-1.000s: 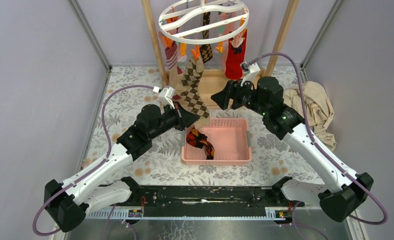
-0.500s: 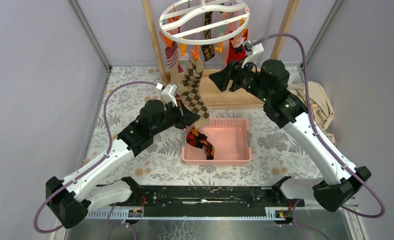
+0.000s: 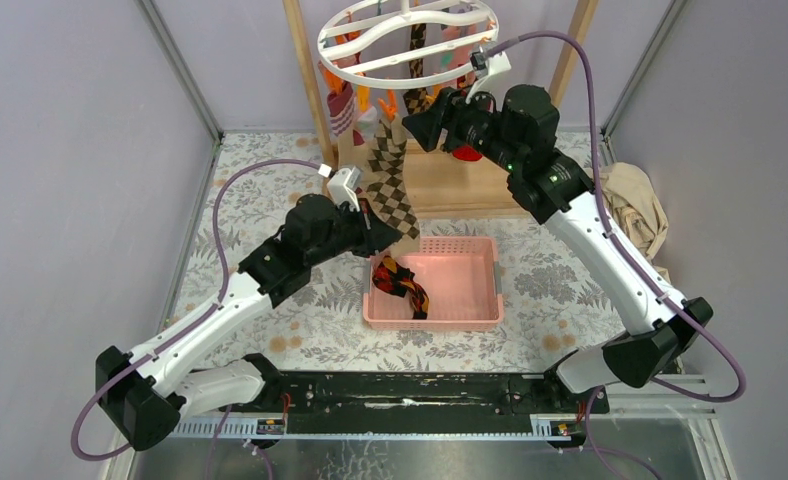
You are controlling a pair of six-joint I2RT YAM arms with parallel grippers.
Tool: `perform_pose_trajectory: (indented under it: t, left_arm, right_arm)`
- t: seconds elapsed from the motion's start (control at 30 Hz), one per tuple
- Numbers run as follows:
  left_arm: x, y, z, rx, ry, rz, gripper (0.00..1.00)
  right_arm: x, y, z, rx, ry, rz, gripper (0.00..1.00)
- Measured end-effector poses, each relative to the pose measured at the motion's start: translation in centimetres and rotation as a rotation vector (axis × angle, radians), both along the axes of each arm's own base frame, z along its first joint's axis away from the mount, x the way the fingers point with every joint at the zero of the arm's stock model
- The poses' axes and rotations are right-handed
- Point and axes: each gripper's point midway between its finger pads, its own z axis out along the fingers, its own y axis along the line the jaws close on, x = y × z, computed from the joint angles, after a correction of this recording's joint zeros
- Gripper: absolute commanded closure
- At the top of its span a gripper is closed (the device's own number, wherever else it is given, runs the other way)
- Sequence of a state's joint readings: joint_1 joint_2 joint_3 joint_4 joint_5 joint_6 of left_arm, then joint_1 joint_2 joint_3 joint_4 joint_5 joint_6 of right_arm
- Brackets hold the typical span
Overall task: Remove the socks clipped to the hanger
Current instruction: Remove the sock from the hanger.
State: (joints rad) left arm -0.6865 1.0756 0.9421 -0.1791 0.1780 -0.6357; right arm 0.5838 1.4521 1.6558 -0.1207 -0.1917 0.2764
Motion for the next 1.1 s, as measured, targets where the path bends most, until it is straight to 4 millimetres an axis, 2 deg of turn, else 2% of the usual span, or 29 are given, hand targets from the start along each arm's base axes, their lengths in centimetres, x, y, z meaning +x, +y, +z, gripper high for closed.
perform_pose_trajectory:
  t: [0.2,0.63,1.1]
  left_arm:
    - [0.1,-0.2,-0.7,0.012,0.016,-0.002,0.95]
    - [0.2,-0.3,-0.6,0.013,0.019,-0.008,0.95]
    - [0.3,-0.5,-1.1,0.021,0.029,-0.01,0.95]
  right_arm:
    - [0.6,0.5,1.2,0.006,-0.028,0.003,0.36]
    - [1.9,2.2,0.4,-0.022,-0.028,0.02,0.29]
    - [3.4,4.0,-0.5,-0.072,-0.061,0.017,0.28]
